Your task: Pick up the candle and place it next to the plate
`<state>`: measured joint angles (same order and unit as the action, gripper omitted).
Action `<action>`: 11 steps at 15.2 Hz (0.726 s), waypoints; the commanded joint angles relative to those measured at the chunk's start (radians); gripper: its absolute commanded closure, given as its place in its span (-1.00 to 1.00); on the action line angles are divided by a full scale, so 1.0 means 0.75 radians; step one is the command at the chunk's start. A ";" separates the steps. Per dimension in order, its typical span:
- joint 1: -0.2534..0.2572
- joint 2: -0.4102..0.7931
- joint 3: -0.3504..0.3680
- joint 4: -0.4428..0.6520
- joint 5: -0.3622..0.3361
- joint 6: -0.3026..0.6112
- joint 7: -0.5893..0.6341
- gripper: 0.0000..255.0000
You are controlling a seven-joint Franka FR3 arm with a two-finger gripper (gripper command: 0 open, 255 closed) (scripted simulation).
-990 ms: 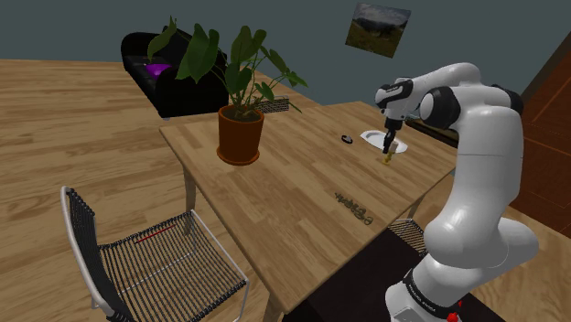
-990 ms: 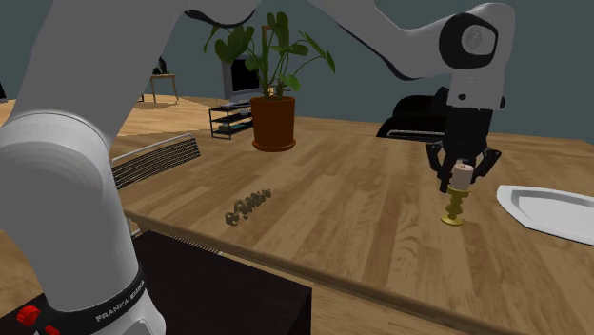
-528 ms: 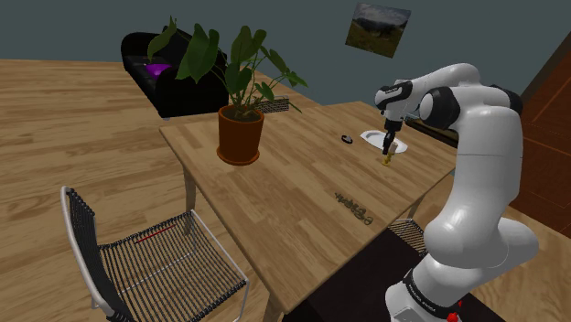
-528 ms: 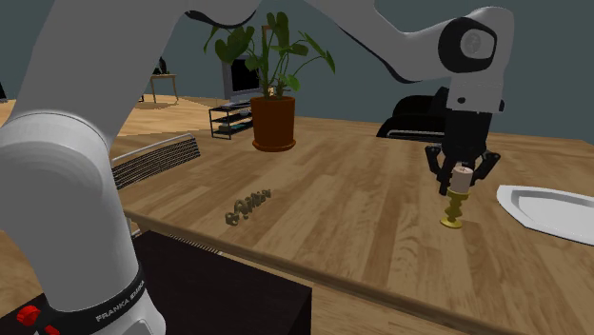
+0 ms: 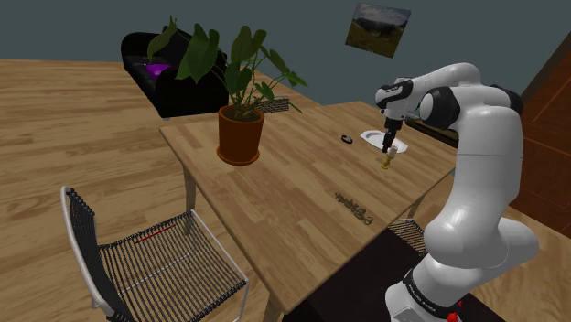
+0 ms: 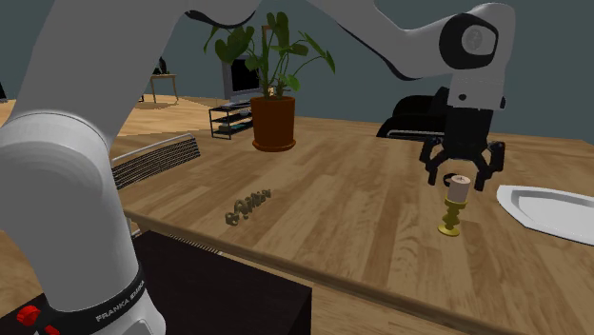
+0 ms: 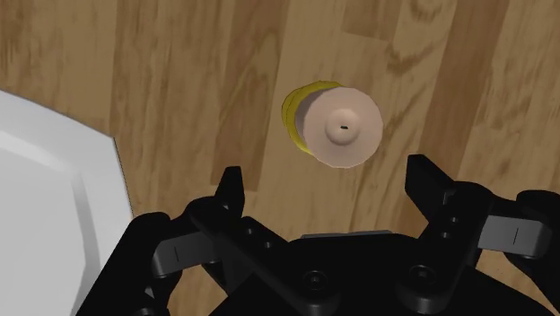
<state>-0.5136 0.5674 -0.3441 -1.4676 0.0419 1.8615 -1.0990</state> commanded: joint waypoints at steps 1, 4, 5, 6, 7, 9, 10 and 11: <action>0.002 -0.007 -0.001 0.058 -0.002 -0.065 0.003 -1.00; 0.000 -0.008 -0.001 0.138 -0.003 -0.145 0.004 -1.00; 0.000 -0.008 -0.001 0.137 -0.003 -0.145 0.004 -1.00; 0.000 -0.008 -0.001 0.138 -0.003 -0.145 0.004 -1.00; 0.000 -0.008 -0.001 0.138 -0.003 -0.145 0.004 -1.00; 0.000 -0.008 -0.001 0.138 -0.003 -0.145 0.004 -1.00; 0.000 -0.008 -0.001 0.138 -0.003 -0.145 0.004 -1.00; 0.000 -0.008 -0.001 0.138 -0.003 -0.145 0.004 -1.00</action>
